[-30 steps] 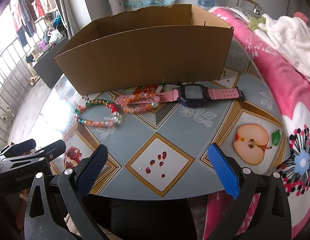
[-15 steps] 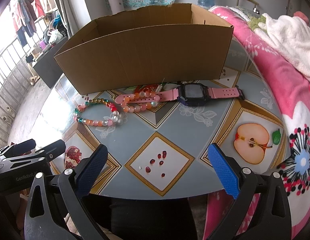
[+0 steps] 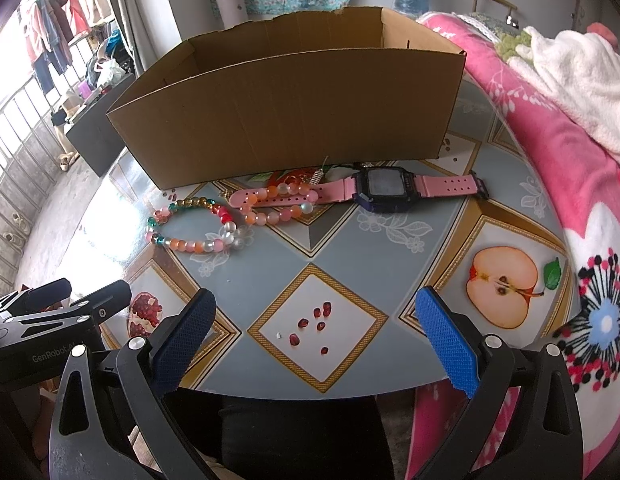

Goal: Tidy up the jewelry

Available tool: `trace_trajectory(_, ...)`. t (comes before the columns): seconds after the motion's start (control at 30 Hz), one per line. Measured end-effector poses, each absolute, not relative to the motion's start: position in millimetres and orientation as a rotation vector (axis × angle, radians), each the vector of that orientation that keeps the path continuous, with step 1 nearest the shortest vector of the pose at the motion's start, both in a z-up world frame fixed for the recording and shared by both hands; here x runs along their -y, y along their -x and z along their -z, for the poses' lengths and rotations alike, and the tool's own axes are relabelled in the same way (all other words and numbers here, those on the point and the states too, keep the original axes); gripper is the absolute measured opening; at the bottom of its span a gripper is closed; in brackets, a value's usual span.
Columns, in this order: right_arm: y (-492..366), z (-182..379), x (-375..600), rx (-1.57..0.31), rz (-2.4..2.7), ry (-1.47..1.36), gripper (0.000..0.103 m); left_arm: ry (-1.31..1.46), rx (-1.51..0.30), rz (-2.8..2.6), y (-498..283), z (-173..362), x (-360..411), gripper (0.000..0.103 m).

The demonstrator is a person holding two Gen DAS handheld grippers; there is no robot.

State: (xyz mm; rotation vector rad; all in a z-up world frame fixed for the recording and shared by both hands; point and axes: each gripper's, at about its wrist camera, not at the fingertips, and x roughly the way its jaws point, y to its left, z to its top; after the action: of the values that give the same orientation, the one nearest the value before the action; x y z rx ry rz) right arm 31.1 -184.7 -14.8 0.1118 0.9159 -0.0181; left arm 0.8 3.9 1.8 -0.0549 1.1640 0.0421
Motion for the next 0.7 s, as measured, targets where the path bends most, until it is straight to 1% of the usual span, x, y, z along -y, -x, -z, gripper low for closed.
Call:
trace_trajectory(0.43, -34.0, 20.7, 194.2, -0.913, 0.052, -0.114, 0.096, 0.040, -1.154, -0.063, -8.7, 5.3, -17.5, 0.097)
trace_trajectory(0.7, -40.7, 21.6, 204.6, -0.857, 0.036, -0.134, 0.096, -0.037, -1.156, -0.111, -34.7, 31.1, -34.8, 0.097)
